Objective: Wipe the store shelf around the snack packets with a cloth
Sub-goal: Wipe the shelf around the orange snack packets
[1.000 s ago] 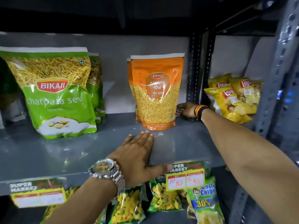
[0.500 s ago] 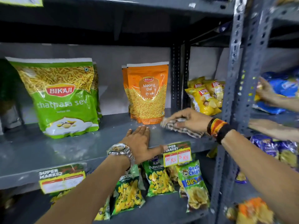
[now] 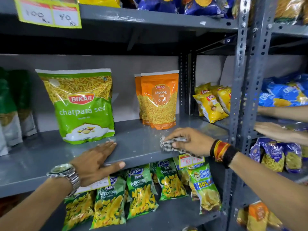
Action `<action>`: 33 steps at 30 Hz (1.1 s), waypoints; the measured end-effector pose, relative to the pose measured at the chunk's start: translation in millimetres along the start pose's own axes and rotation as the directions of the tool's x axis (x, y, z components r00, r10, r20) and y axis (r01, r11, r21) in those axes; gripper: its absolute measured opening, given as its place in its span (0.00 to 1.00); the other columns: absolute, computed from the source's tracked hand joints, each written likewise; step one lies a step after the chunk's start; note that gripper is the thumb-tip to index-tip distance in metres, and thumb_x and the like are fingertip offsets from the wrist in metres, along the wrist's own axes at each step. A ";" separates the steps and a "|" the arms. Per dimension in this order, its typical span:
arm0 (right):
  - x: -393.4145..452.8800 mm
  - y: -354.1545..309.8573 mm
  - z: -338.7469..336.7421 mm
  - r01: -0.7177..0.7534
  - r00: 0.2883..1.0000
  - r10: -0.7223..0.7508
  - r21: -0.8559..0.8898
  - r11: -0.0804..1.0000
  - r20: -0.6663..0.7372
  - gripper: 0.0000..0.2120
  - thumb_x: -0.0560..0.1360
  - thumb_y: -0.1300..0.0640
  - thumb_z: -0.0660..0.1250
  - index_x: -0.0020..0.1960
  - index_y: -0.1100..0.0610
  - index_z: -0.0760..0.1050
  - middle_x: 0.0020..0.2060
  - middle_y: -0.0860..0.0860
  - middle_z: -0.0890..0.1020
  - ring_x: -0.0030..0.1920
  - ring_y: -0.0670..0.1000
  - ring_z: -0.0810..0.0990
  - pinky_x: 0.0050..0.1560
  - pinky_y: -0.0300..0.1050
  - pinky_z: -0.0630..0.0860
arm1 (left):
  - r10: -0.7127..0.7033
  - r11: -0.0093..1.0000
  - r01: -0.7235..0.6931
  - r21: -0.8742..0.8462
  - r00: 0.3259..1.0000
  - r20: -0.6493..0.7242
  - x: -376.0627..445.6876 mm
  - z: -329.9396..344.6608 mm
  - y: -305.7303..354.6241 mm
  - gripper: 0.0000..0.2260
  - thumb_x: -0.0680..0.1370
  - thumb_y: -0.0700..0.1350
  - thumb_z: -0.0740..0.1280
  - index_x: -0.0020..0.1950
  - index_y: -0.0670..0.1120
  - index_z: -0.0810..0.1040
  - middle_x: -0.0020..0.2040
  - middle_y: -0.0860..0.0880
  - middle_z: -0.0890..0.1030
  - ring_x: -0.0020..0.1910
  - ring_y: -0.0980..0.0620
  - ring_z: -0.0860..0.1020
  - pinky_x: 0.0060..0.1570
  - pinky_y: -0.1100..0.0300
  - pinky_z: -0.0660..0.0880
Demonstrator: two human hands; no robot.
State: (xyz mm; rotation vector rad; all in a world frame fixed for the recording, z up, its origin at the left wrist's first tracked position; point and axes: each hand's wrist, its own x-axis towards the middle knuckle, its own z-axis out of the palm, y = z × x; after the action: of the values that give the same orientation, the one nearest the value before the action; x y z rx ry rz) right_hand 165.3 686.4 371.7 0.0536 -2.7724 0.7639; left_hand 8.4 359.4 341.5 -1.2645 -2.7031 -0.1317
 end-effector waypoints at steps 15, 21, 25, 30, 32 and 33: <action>194.4 -64.7 60.4 -0.157 0.968 0.121 -0.156 0.975 -0.221 0.14 0.76 0.60 0.66 0.60 0.51 0.80 0.63 0.54 0.80 0.63 0.57 0.77 0.64 0.47 0.74 | -0.028 0.996 0.034 0.077 0.997 -0.068 -2.4 4.6 0.7 0.53 0.69 0.81 0.48 0.83 0.45 0.49 0.84 0.48 0.51 0.82 0.50 0.53 0.80 0.55 0.50; 211.4 -50.4 80.7 -0.114 0.991 0.092 -0.267 0.957 -0.092 0.15 0.76 0.58 0.66 0.62 0.52 0.78 0.63 0.54 0.80 0.63 0.57 0.77 0.62 0.46 0.72 | -0.013 0.992 0.021 0.122 0.998 -0.062 0.0 6.5 -1.1 0.51 0.72 0.78 0.50 0.83 0.44 0.47 0.84 0.46 0.50 0.82 0.49 0.51 0.79 0.55 0.48; 197.0 -49.3 74.3 -0.075 0.997 0.078 -0.182 0.980 0.009 0.17 0.77 0.55 0.65 0.66 0.53 0.75 0.67 0.54 0.76 0.67 0.55 0.74 0.64 0.45 0.69 | -0.010 0.993 0.017 0.116 0.998 -0.059 0.6 7.3 -1.5 0.51 0.72 0.78 0.50 0.83 0.44 0.48 0.84 0.46 0.51 0.82 0.49 0.53 0.79 0.55 0.49; 130.0 -67.1 69.6 0.131 0.986 -0.120 -0.084 0.988 0.115 0.14 0.78 0.53 0.66 0.63 0.47 0.76 0.63 0.47 0.77 0.64 0.49 0.75 0.66 0.48 0.69 | -0.008 0.993 0.014 0.115 0.998 -0.058 0.4 7.0 -3.7 0.56 0.67 0.82 0.43 0.83 0.43 0.49 0.84 0.46 0.52 0.81 0.48 0.54 0.79 0.55 0.51; 98.3 -71.7 61.8 0.176 0.968 -0.171 -0.011 0.984 0.183 0.13 0.77 0.52 0.67 0.61 0.44 0.78 0.61 0.43 0.78 0.61 0.46 0.77 0.63 0.45 0.71 | -0.010 0.993 0.017 0.113 0.998 -0.060 0.2 6.7 -3.0 0.58 0.64 0.82 0.41 0.83 0.43 0.51 0.83 0.45 0.53 0.81 0.48 0.56 0.79 0.54 0.53; 86.5 -74.4 53.9 0.172 0.963 -0.171 0.014 0.985 0.208 0.13 0.77 0.52 0.68 0.61 0.43 0.78 0.60 0.41 0.79 0.59 0.44 0.78 0.60 0.43 0.72 | -0.011 0.994 0.018 0.109 0.998 -0.063 0.1 6.6 -2.7 0.58 0.64 0.83 0.41 0.83 0.43 0.51 0.83 0.45 0.54 0.81 0.47 0.56 0.79 0.54 0.53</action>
State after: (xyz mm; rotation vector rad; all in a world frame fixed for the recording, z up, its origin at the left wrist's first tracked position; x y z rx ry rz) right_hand 76.5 597.9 386.9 0.3897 -2.9147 0.7453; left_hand 5.6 358.7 335.0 -1.1903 -2.6280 -0.0229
